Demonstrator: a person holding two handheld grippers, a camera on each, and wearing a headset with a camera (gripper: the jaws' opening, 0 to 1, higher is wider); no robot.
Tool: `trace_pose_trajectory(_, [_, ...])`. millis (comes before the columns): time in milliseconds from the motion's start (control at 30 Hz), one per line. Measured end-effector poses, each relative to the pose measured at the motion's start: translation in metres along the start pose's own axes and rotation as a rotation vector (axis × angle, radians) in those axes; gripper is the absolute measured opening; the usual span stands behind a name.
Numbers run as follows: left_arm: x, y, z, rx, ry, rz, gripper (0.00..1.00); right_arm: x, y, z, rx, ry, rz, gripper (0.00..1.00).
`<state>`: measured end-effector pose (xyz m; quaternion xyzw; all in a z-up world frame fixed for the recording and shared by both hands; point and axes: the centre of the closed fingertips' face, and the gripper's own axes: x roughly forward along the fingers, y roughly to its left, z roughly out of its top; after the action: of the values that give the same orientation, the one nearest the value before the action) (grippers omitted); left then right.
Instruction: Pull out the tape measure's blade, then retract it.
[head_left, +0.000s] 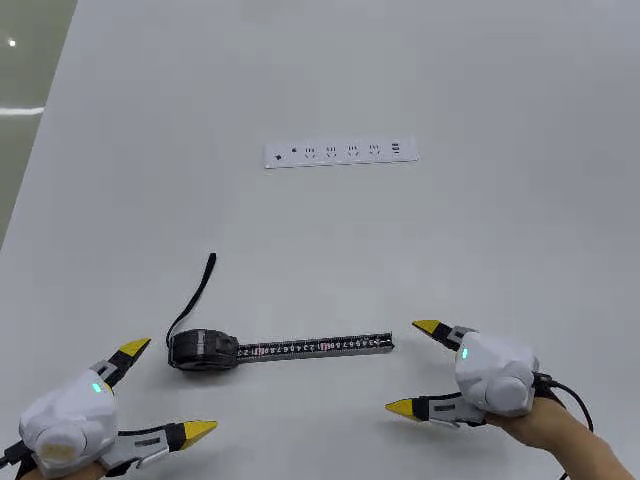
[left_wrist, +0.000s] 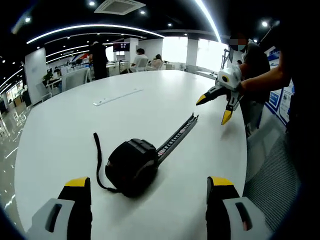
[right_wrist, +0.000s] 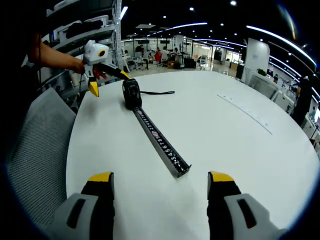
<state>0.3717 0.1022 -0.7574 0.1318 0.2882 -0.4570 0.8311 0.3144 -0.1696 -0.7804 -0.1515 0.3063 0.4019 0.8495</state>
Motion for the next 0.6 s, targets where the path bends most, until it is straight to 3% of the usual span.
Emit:
trace_pose_trajectory(133, [-0.006,-0.011,0.009,-0.029,-0.049,0.038,0.97,-0.006,0.006,0.006,0.047,-0.027,-0.040,0.82])
trace_pose_trajectory(400, [-0.011,-0.036,0.011,-0.051,-0.077,0.063,1.00,-0.015,0.019,0.015,0.076,-0.051,-0.104,0.90])
trace_pose_trajectory(533, [-0.012,-0.037,0.011,-0.057,-0.080,0.066,1.00,-0.016,0.021,0.016,0.078,-0.054,-0.106,0.94])
trace_pose_trajectory(600, [-0.016,-0.044,0.011,-0.069,-0.086,0.106,1.00,-0.023,0.028,0.022,0.108,-0.080,-0.141,0.97])
